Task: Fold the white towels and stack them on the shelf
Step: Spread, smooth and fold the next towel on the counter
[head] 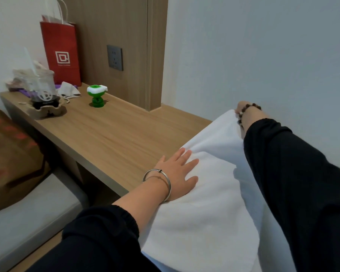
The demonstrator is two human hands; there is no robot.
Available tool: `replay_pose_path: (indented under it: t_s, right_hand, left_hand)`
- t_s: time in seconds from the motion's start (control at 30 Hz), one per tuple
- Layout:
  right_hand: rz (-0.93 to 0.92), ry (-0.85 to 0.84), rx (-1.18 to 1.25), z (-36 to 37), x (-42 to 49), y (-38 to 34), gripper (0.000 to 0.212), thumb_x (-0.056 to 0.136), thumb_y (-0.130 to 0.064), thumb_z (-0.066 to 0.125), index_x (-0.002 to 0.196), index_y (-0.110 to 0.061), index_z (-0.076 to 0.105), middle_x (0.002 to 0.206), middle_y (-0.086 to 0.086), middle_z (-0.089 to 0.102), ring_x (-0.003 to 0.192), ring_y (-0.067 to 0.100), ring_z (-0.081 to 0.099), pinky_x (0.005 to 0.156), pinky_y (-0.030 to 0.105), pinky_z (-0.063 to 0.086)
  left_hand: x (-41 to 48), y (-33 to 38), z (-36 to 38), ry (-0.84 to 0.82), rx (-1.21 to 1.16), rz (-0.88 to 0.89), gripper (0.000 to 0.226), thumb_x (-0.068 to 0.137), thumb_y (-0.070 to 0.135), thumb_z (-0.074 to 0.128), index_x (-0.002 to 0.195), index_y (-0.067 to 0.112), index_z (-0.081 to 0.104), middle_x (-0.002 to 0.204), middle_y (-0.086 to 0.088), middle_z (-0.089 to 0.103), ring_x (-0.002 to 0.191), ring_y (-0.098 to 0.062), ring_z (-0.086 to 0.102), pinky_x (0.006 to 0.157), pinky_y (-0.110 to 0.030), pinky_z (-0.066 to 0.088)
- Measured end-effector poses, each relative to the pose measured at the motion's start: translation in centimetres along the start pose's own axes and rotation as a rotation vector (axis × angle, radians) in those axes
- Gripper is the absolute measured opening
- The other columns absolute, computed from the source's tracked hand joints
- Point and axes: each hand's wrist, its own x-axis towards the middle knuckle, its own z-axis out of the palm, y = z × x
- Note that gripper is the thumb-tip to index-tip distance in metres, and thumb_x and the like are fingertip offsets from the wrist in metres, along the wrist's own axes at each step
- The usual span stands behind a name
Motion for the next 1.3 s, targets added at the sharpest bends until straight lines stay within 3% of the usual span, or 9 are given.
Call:
replay_pose_path:
  t_s: [0.13,0.37,0.47,0.6,0.9,1.03,1.1,1.2,1.3]
  right_hand:
    - [0.017,0.073,0.029,2.3,0.1,0.9,0.011,0.095,-0.014,0.042,0.097,-0.009,0.052,0.076,0.001,0.054,0.036,0.006,0.054,0.037,0.017,0.044]
    - [-0.136,0.058,-0.829,4.6,-1.5,-1.1,0.016,0.083,-0.006,0.052,0.070,-0.014,0.053,0.073,0.002,0.053,0.066,0.019,0.052,0.062,0.026,0.042]
    - [-0.104,-0.097,-0.726,4.4,-1.4,-0.6,0.011,0.093,-0.003,0.045,0.092,-0.010,0.054,0.103,0.012,0.052,0.091,0.021,0.050,0.064,0.012,0.042]
    - [-0.115,-0.043,-0.823,3.7,-2.0,-1.2,0.027,0.091,-0.008,0.040,0.066,-0.013,0.033,0.077,0.002,0.037,0.075,0.018,0.047,0.076,0.030,0.041]
    - [-0.002,-0.029,-0.882,-1.0,-1.3,-2.2,0.012,0.094,-0.009,0.039,0.083,-0.007,0.044,0.088,0.006,0.046,0.085,0.023,0.052,0.083,0.031,0.038]
    - [0.216,-0.100,-0.529,-2.9,-1.0,-2.4,0.023,0.100,-0.031,0.040,0.114,-0.016,0.051,0.106,0.002,0.059,0.099,0.017,0.055,0.097,0.028,0.039]
    - [0.111,0.020,-0.418,-2.7,-0.4,-2.5,0.039,0.102,-0.032,0.036,0.135,-0.013,0.045,0.133,0.002,0.056,0.120,0.020,0.054,0.093,0.028,0.043]
    - [0.003,0.165,-0.215,-2.3,-1.6,-3.4,0.040,0.098,-0.020,0.039,0.136,-0.007,0.044,0.117,0.013,0.061,0.099,0.030,0.064,0.058,0.024,0.045]
    - [-0.345,0.189,-0.497,-0.7,-4.6,-3.5,0.041,0.096,-0.012,0.040,0.137,-0.009,0.041,0.134,0.015,0.050,0.120,0.030,0.051,0.085,0.028,0.041]
  left_hand:
    - [0.0,0.1,-0.1,-0.016,-0.009,-0.010,0.060,0.095,0.052,0.021,0.150,0.036,0.004,0.159,0.011,-0.010,0.144,-0.007,-0.016,0.116,-0.048,0.002]
    - [0.1,0.2,-0.3,-0.022,-0.001,-0.025,0.060,0.096,0.052,0.022,0.150,0.035,0.005,0.159,0.008,-0.007,0.145,-0.010,-0.011,0.117,-0.047,0.003]
    - [0.1,0.3,-0.5,-0.020,-0.006,-0.030,0.059,0.096,0.052,0.023,0.150,0.034,0.007,0.159,0.008,-0.006,0.145,-0.009,-0.010,0.116,-0.047,0.003]
    - [0.0,0.3,-0.5,-0.025,-0.007,-0.039,0.060,0.096,0.052,0.023,0.150,0.035,0.007,0.159,0.009,-0.006,0.145,-0.009,-0.010,0.117,-0.047,0.003]
    - [0.4,0.1,-0.1,-0.012,0.012,-0.038,0.060,0.095,0.052,0.023,0.150,0.035,0.006,0.159,0.008,-0.008,0.145,-0.008,-0.010,0.116,-0.046,0.005]
    - [0.4,0.0,-0.1,-0.007,-0.004,-0.026,0.060,0.095,0.052,0.024,0.150,0.035,0.007,0.159,0.011,-0.010,0.144,-0.007,-0.011,0.117,-0.045,0.005]
    - [0.4,0.0,-0.1,-0.012,-0.008,-0.038,0.060,0.095,0.052,0.023,0.150,0.035,0.007,0.159,0.011,-0.007,0.145,-0.007,-0.010,0.117,-0.045,0.005]
    - [0.5,0.1,-0.1,-0.021,-0.009,-0.057,0.060,0.095,0.052,0.022,0.150,0.035,0.006,0.159,0.012,-0.007,0.145,-0.007,-0.009,0.117,-0.044,0.004]
    - [0.5,0.1,-0.1,-0.022,-0.011,-0.064,0.060,0.096,0.052,0.021,0.151,0.034,0.005,0.159,0.012,-0.006,0.145,-0.006,-0.008,0.117,-0.044,0.004]
